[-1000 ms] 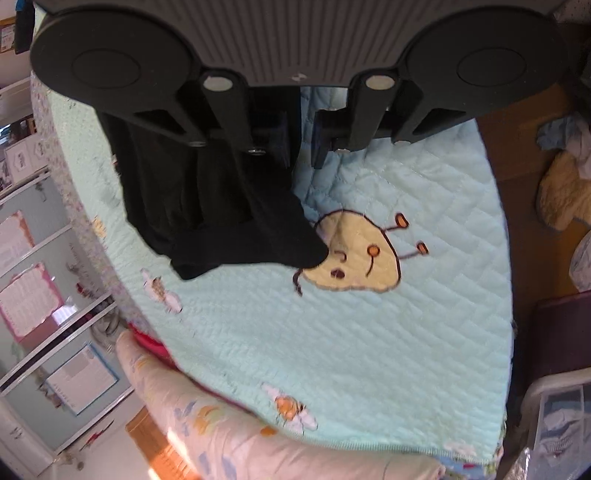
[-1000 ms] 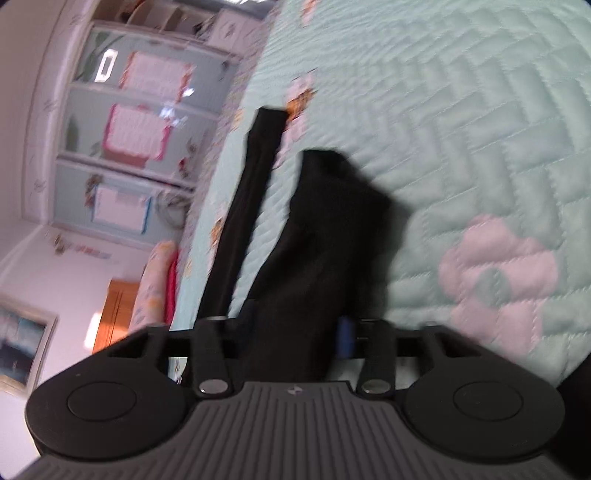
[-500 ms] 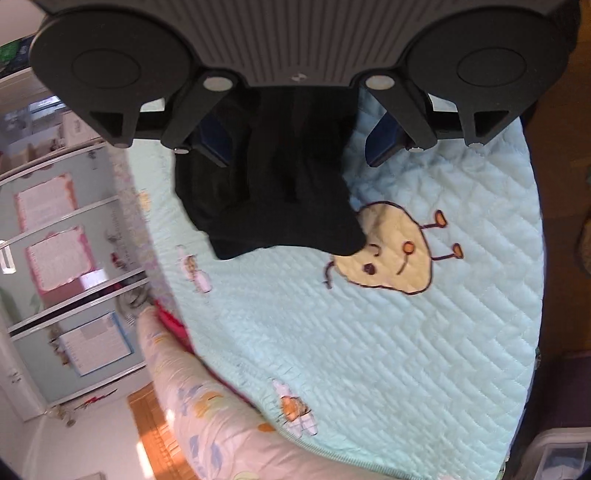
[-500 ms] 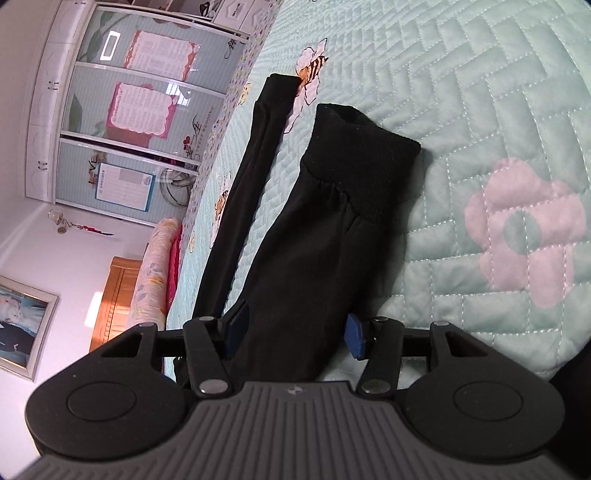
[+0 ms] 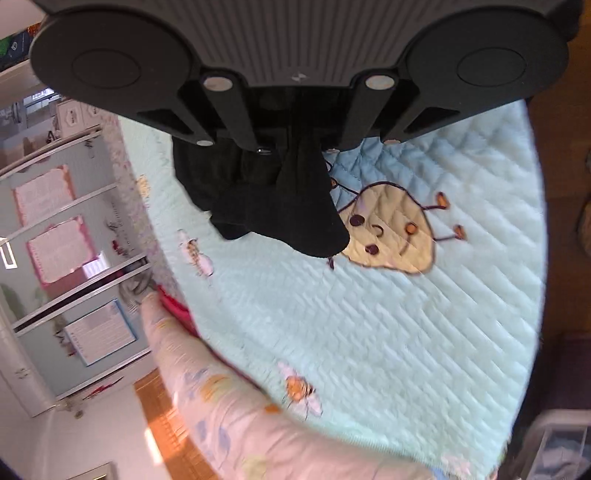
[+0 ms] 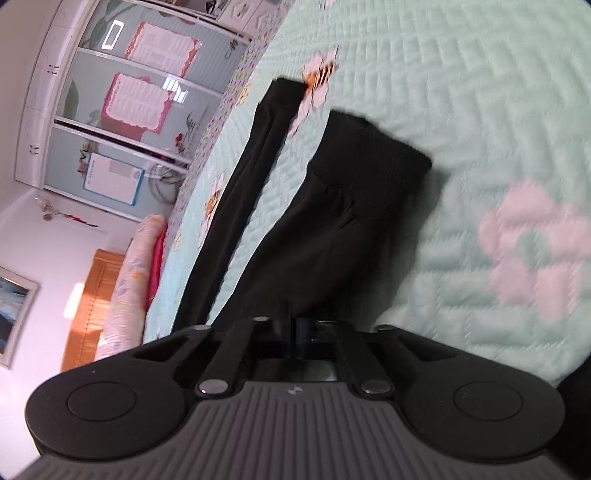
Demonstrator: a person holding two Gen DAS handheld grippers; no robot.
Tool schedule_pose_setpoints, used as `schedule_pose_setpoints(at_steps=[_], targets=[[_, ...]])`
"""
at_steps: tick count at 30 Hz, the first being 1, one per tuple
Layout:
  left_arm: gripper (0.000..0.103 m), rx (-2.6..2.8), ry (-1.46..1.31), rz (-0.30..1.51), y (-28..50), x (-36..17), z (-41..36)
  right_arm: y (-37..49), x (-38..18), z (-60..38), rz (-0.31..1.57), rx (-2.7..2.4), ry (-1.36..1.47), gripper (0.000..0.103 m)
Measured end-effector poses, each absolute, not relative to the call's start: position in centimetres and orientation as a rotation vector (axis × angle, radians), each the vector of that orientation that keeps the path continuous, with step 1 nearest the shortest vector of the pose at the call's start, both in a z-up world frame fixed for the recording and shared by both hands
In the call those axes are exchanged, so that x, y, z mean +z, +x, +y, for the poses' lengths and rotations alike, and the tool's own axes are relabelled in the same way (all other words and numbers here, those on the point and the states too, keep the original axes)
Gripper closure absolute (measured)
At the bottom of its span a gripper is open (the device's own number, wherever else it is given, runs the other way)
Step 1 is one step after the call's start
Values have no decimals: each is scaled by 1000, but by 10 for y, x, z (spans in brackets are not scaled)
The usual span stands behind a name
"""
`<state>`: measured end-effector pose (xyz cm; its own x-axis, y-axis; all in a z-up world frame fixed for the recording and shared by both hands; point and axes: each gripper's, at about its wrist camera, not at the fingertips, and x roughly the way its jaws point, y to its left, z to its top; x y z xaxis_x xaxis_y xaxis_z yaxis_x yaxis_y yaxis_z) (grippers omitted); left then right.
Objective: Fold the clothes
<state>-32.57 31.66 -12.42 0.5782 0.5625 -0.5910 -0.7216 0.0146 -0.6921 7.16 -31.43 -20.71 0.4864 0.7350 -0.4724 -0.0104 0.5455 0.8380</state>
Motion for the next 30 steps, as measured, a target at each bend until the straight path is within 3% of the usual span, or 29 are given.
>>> schedule_pose_setpoints(at_steps=[2, 4, 5, 6, 7, 11, 13, 14, 15, 16, 18, 24, 25, 27, 28, 30], targets=[[98, 996, -1172, 205, -329, -121, 316, 71, -202, -320, 942, 528, 888, 102], [87, 998, -1188, 264, -324, -129, 321, 73, -204, -321, 942, 531, 903, 100], [61, 1005, -1206, 280, -322, -132, 321, 75, -207, -321, 952, 528, 914, 97], [40, 1013, -1225, 294, -319, -136, 319, 76, -213, -320, 983, 511, 931, 84], [37, 1020, -1244, 309, -317, -140, 318, 76, -219, -318, 1014, 495, 950, 68], [35, 973, -1195, 335, -301, -143, 294, 70, -223, -312, 1010, 531, 952, 67], [39, 957, -1154, 345, -293, -143, 285, 71, -222, -309, 1007, 541, 934, 68], [57, 950, -1133, 349, -289, -142, 282, 73, -221, -309, 1006, 546, 928, 72], [87, 943, -1117, 351, -288, -140, 281, 75, -222, -309, 1007, 546, 930, 84], [92, 940, -1111, 344, -288, -138, 282, 76, -222, -308, 1007, 539, 927, 98], [94, 937, -1099, 322, -290, -134, 283, 76, -220, -308, 986, 531, 924, 102], [91, 950, -1107, 313, -294, -134, 285, 79, -215, -304, 962, 541, 930, 102], [86, 953, -1118, 322, -294, -137, 285, 80, -216, -304, 974, 539, 935, 100], [48, 947, -1132, 350, -292, -142, 285, 82, -219, -305, 1004, 526, 955, 90], [44, 954, -1109, 358, -290, -141, 283, 82, -220, -306, 1015, 515, 966, 75], [43, 972, -1058, 374, -286, -138, 280, 80, -220, -309, 999, 501, 976, 71]])
